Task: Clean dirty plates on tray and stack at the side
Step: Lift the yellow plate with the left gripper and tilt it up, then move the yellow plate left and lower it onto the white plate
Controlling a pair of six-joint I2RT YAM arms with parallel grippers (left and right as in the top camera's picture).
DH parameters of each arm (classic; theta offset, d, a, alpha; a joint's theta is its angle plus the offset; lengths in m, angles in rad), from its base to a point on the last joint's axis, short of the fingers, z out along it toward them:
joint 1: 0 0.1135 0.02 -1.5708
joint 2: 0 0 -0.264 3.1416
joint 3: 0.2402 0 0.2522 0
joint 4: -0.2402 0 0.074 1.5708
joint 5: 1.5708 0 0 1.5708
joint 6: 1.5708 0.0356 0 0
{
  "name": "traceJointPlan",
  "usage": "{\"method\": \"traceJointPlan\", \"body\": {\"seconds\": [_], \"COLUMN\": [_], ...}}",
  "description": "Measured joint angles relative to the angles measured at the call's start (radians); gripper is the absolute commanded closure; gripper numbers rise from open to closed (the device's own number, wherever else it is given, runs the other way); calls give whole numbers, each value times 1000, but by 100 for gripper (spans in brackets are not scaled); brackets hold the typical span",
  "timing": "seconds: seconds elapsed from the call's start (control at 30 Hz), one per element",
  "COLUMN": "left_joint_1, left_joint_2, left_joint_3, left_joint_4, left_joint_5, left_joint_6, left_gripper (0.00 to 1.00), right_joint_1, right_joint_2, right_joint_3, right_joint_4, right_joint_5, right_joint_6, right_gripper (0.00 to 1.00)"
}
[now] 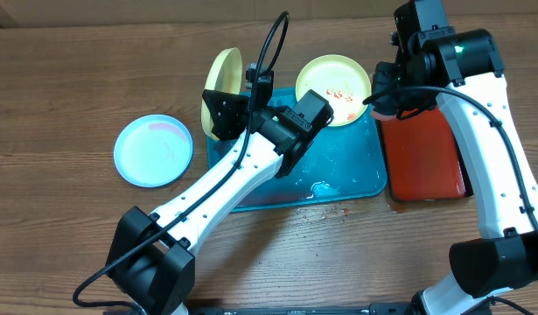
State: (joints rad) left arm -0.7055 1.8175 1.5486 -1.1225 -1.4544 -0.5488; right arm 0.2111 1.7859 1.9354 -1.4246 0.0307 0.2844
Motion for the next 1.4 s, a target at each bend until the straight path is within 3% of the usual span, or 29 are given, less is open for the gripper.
{"method": "traceJointPlan", "body": {"seconds": [0.13, 0.23, 0.53, 0.8, 1.1, 1.4], "left_joint_1": [0, 3, 169, 402, 506, 569], "left_joint_2": [0, 0, 0, 0, -81, -307], "left_joint_3": [0, 0, 0, 0, 0, 0], "left_joint_4": [0, 3, 53, 56, -8, -90], "left_joint_5": [9, 119, 744, 1156, 1295, 1225], "left_joint_6": [0, -1, 100, 159, 177, 154], "left_gripper": [96, 96, 96, 96, 96, 96], "right_joint_1": [0, 0, 0, 0, 0, 0], "right_joint_2": [0, 0, 0, 0, 0, 0], "right_joint_3": [0, 0, 0, 0, 0, 0], "right_joint_4": [-2, -4, -7, -8, -7, -5], "right_joint_5": [0, 0, 0, 1, 3, 3], "right_joint_6": [0, 1, 1, 0, 0, 0], "right_gripper": [96, 96, 96, 96, 96, 96]}}
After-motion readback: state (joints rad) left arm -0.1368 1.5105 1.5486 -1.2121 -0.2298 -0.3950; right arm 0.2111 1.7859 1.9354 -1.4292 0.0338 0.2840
